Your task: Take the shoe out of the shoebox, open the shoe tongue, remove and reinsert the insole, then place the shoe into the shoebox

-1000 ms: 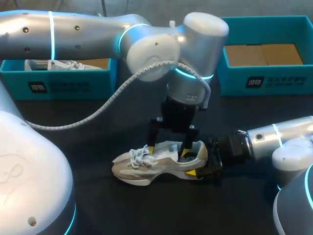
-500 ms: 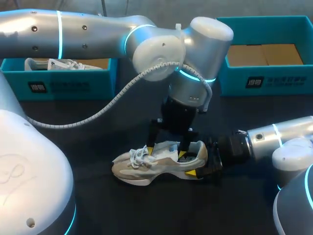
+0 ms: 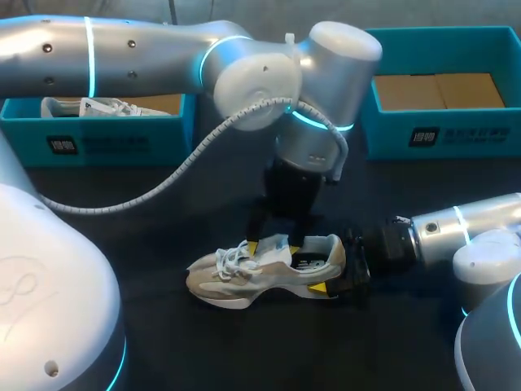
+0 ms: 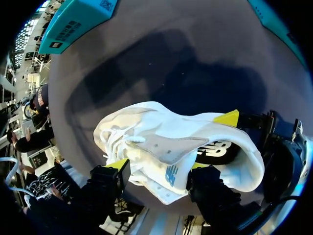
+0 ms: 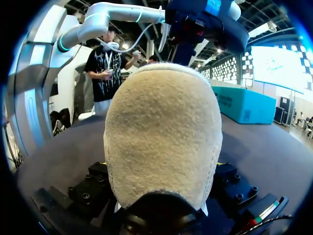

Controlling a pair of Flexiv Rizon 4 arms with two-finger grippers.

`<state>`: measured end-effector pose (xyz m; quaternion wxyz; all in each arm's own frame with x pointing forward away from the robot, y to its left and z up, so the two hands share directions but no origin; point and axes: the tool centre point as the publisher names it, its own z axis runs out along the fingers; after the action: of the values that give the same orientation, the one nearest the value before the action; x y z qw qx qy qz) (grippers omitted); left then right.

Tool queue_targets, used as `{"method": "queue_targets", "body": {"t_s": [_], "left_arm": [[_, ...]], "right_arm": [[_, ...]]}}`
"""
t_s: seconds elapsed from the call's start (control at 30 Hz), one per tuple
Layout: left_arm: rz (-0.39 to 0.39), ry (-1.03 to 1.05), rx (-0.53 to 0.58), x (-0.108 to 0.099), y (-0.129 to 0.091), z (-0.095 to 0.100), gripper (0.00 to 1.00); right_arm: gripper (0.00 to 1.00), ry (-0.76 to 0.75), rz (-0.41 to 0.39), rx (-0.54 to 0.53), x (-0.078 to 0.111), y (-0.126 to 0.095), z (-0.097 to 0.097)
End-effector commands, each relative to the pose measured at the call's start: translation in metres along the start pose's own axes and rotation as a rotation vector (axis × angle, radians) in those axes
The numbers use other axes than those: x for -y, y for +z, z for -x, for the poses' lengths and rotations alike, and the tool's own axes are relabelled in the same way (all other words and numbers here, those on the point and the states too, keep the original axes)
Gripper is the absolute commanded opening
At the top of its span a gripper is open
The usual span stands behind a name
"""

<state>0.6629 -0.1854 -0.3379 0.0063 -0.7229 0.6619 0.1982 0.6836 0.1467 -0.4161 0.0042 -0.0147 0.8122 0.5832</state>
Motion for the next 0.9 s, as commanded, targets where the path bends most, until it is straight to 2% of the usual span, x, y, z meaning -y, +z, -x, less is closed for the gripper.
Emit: {"method": "queue_targets", "body": {"t_s": [0.03,0.1,0.23,0.37,0.7,0.8,0.9], "left_arm": [[-0.008,0.009,-0.036,-0.003,-0.002,0.008,0.63],[-0.009,0.013,-0.050,-0.004,-0.003,0.008,0.62],[-0.012,0.025,-0.087,-0.005,-0.008,0.008,0.49],[-0.011,0.031,-0.102,-0.005,-0.010,0.008,0.45],[-0.008,0.035,-0.115,-0.004,-0.014,0.016,0.43],[-0.010,0.035,-0.120,-0.004,-0.015,0.017,0.37],[-0.011,0.040,-0.123,-0.006,-0.016,0.018,0.36]], "right_arm": [[0.00,0.001,-0.005,-0.001,0.000,0.002,0.001],[0.00,0.001,-0.005,-0.001,0.000,0.002,0.001],[0.00,0.001,-0.005,-0.001,0.000,0.002,0.001],[0.00,0.001,-0.005,-0.001,0.000,0.002,0.001],[0.00,0.001,-0.005,-0.001,0.000,0.002,0.001],[0.00,0.001,-0.005,-0.001,0.000,0.002,0.001],[0.00,0.001,-0.005,-0.001,0.000,0.002,0.001]]}}
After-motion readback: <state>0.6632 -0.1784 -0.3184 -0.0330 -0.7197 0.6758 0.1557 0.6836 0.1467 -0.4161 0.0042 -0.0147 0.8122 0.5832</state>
